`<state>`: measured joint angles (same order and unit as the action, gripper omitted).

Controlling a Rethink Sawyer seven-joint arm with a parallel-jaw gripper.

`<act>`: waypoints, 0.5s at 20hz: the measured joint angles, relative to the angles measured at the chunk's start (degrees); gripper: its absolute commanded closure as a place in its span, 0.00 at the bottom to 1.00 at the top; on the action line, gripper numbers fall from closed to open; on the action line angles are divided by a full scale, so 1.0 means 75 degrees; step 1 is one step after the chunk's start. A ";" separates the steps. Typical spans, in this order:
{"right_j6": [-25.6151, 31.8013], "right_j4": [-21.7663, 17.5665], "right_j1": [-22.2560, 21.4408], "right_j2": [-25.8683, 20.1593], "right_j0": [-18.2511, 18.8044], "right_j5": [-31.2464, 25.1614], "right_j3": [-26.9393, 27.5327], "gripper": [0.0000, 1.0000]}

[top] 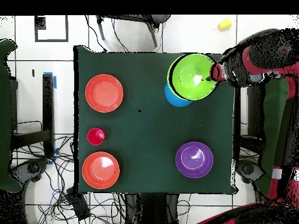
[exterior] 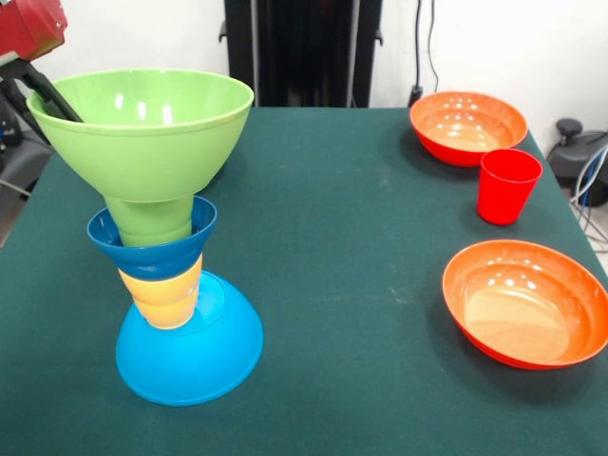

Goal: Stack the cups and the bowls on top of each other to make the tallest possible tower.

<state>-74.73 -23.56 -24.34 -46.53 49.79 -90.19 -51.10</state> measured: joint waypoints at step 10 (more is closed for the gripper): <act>0.0000 -0.0084 0.0000 -0.0001 0.0000 0.0000 0.0000 1.00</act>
<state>-74.73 -24.19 -24.34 -46.54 49.79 -90.19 -51.10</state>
